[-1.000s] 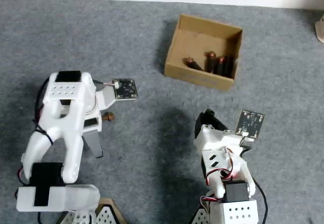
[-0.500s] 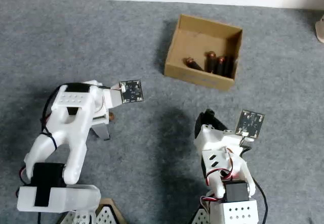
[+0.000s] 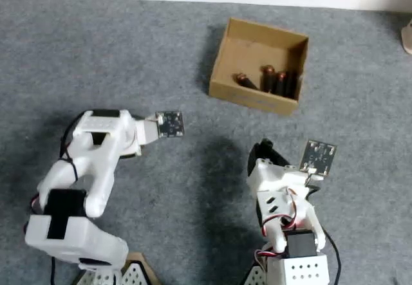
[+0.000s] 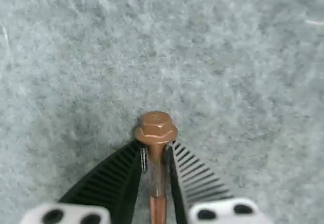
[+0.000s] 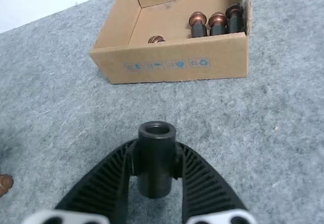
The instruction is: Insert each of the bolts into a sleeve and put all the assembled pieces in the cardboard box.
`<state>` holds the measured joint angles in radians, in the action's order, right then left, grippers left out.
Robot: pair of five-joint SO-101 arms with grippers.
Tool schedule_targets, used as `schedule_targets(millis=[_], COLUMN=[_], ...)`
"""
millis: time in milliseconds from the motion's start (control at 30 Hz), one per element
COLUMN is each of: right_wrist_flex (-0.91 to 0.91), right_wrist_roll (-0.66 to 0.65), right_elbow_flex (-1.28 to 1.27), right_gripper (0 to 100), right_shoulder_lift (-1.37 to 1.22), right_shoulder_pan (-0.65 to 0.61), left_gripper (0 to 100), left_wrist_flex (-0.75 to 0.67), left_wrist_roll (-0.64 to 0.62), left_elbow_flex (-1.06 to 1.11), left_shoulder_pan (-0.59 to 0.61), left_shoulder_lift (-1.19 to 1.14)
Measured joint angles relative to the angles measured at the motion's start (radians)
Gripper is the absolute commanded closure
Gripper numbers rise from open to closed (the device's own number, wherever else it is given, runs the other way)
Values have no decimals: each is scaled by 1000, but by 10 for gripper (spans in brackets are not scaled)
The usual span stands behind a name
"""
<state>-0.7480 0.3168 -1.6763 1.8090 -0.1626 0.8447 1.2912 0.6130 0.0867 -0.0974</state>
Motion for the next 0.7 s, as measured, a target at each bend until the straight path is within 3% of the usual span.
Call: schedule_targets(millis=[300, 600, 700], right_wrist_flex=[0, 0, 0], right_wrist_roll=[0, 0, 0], right_elbow_flex=[0, 0, 0], right_gripper=[993, 993, 994], right_shoulder_lift=[0, 0, 0], right_shoulder_pan=[0, 0, 0], left_gripper=[994, 994, 994], left_wrist_flex=[103, 377, 468], left_wrist_roll=[-17, -601, -706], left_elbow_flex=[-78, -311, -322], left_shoulder_pan=[0, -25, -60], left_shoulder_lift=[-46, -58, 25])
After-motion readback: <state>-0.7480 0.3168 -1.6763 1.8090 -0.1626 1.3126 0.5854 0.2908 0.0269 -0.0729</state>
